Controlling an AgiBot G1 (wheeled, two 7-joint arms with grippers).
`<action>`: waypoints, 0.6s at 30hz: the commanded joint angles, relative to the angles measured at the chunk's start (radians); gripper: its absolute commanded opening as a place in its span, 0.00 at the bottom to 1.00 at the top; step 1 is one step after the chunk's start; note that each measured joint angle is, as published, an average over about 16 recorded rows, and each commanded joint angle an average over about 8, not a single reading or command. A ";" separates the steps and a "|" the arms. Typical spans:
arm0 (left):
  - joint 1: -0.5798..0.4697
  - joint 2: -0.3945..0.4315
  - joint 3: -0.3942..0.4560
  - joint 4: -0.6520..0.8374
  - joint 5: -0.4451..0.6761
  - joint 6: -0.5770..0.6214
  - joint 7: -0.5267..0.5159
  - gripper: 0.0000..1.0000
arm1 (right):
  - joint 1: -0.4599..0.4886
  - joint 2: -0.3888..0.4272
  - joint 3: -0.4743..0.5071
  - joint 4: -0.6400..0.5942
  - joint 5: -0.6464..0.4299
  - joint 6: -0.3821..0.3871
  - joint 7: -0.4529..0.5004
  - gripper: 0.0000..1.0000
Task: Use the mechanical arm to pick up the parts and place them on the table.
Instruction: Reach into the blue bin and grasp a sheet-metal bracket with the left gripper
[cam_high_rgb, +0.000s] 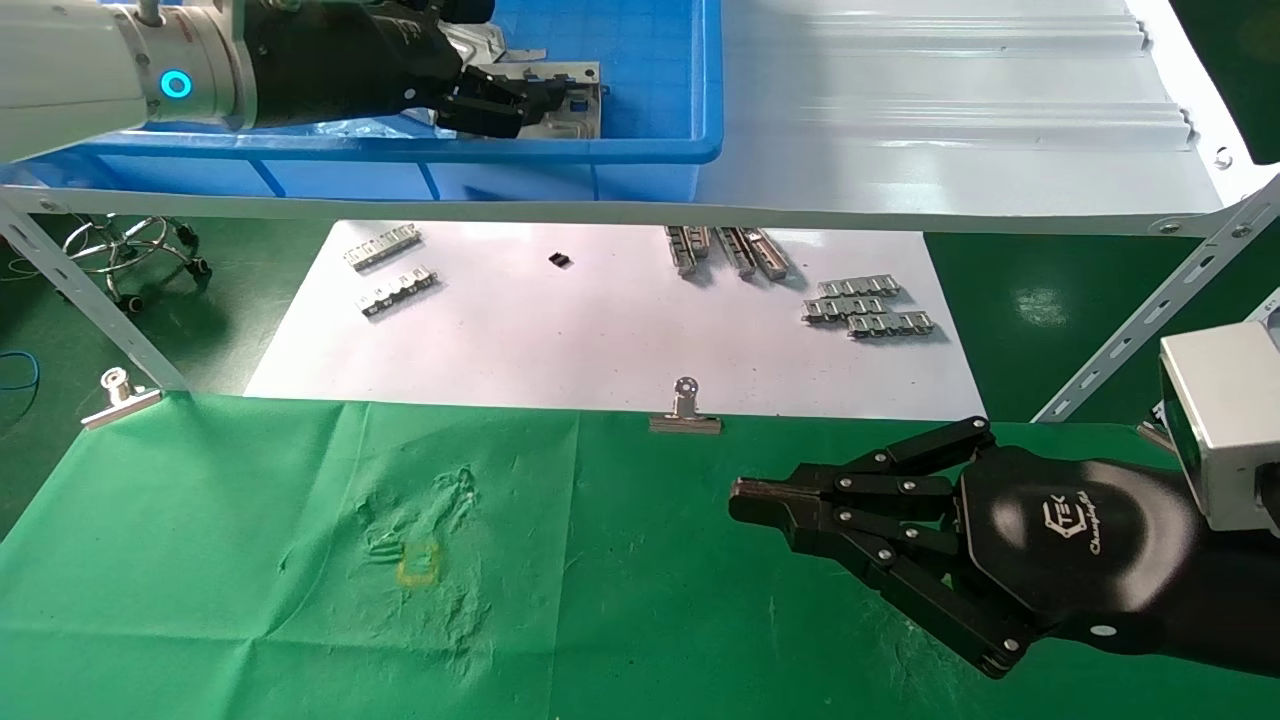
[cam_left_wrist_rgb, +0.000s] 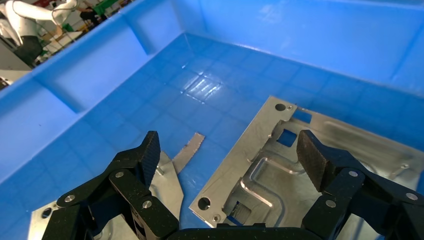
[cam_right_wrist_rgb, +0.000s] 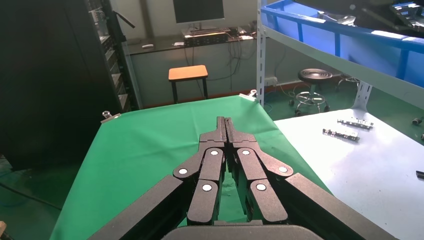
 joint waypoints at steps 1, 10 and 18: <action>-0.001 0.011 0.004 0.010 0.005 -0.017 0.007 0.26 | 0.000 0.000 0.000 0.000 0.000 0.000 0.000 0.00; -0.001 0.031 -0.003 0.022 -0.004 -0.052 0.014 0.00 | 0.000 0.000 0.000 0.000 0.000 0.000 0.000 0.00; 0.004 0.040 -0.017 0.024 -0.023 -0.072 0.019 0.00 | 0.000 0.000 0.000 0.000 0.000 0.000 0.000 0.00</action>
